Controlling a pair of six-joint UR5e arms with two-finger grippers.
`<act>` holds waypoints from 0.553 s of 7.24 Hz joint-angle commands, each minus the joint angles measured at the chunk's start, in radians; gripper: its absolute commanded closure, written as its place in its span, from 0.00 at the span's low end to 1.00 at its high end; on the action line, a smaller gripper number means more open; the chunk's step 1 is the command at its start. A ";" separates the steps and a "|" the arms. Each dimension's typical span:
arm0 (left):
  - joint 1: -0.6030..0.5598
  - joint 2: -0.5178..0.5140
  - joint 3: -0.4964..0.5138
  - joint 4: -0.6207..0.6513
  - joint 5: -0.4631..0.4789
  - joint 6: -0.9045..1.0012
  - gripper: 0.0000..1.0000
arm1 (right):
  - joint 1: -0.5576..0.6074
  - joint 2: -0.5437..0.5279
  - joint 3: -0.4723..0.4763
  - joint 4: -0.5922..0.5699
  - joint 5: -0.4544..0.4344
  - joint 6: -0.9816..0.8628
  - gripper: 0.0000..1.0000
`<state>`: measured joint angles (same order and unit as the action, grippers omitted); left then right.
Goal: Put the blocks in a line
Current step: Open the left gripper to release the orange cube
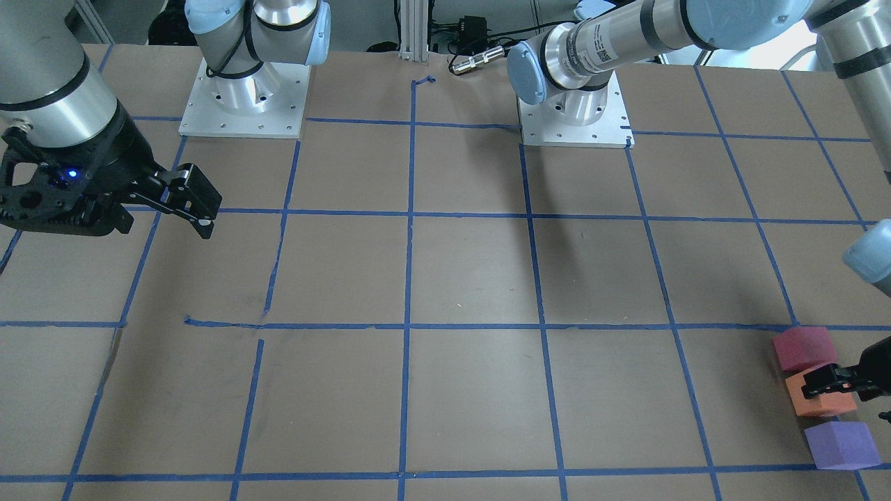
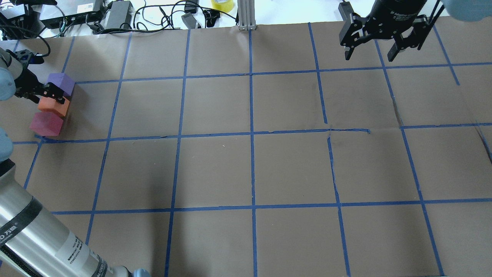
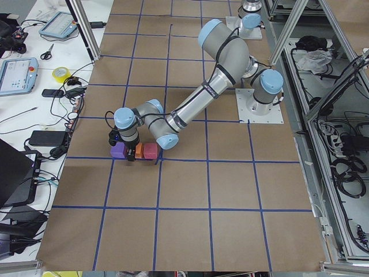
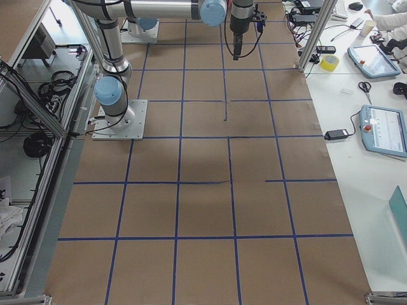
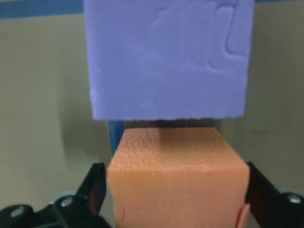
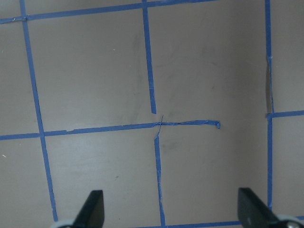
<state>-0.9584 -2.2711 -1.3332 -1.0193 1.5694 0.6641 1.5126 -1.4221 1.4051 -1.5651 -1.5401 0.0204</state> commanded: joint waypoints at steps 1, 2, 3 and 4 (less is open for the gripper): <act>0.018 0.135 0.026 -0.145 -0.006 0.023 0.00 | 0.000 0.000 0.000 -0.001 0.000 0.000 0.00; 0.017 0.216 0.035 -0.254 -0.029 0.022 0.00 | 0.000 0.000 -0.002 -0.001 0.000 0.000 0.00; 0.012 0.298 0.013 -0.360 -0.110 0.016 0.00 | 0.000 0.000 0.000 -0.001 0.000 0.000 0.00; 0.004 0.386 -0.006 -0.463 -0.111 0.005 0.00 | 0.001 0.000 0.000 -0.001 0.000 0.000 0.00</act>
<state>-0.9470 -1.9923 -1.3196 -1.3520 1.4896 0.6789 1.5128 -1.4221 1.4047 -1.5662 -1.5401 0.0199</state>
